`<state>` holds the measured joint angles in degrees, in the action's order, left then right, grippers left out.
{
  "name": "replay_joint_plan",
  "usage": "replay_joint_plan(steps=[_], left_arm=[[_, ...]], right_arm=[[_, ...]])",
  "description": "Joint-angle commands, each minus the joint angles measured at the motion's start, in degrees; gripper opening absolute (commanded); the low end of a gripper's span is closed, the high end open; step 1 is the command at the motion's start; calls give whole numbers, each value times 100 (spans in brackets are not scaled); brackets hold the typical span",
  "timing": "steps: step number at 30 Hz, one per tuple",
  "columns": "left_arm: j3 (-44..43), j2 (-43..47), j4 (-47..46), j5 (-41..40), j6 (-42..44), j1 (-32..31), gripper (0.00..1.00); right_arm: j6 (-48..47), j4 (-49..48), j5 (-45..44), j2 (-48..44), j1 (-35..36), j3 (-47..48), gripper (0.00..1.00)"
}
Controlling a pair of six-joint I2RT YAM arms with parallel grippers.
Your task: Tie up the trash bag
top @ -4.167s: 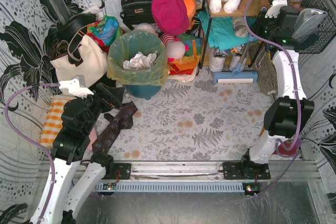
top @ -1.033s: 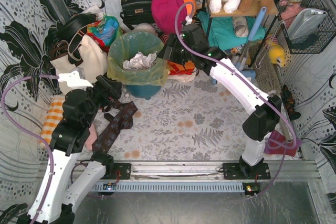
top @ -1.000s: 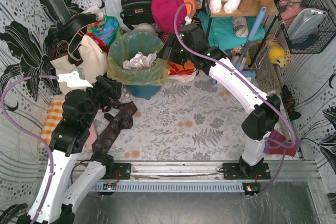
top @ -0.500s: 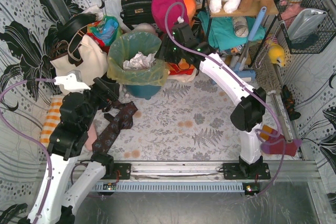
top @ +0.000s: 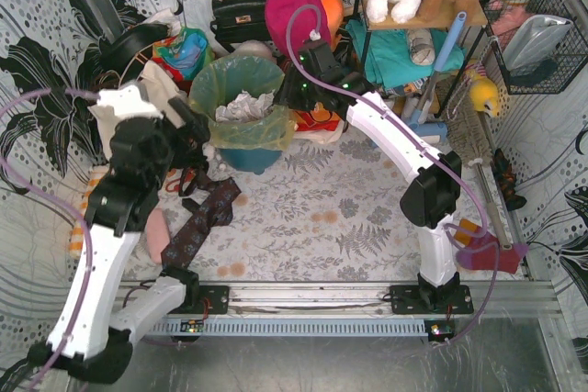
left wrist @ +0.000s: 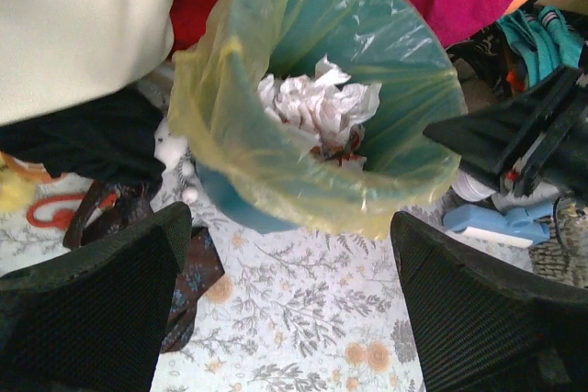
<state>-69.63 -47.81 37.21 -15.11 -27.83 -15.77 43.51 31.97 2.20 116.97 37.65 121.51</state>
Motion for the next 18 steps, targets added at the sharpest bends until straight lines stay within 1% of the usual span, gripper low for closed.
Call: replay_joint_plan(steps=[1, 5, 8, 9, 11, 18], left_arm=[[-884, -994, 89, -360, 580, -8, 98], [-1901, -1856, 483, -379, 1128, 117, 98], [-2550, -2431, 774, -196, 1365, 442, 99], [-2676, -2587, 794, -5, 1468, 548, 99], [-2902, -2857, 830, 312, 1610, 768, 95], [-3699, -3859, 1195, 909, 2010, 1208, 95]], right_arm=[[-67, 99, -88, 10, 32, 216, 39], [-113, 154, -126, -11, 32, 206, 38], [-150, 182, -151, -31, 32, 182, 37], [-162, 181, -153, -38, 32, 171, 37], [-188, 210, -162, -51, 32, 162, 37], [-237, 228, -189, -86, 32, 170, 36]])
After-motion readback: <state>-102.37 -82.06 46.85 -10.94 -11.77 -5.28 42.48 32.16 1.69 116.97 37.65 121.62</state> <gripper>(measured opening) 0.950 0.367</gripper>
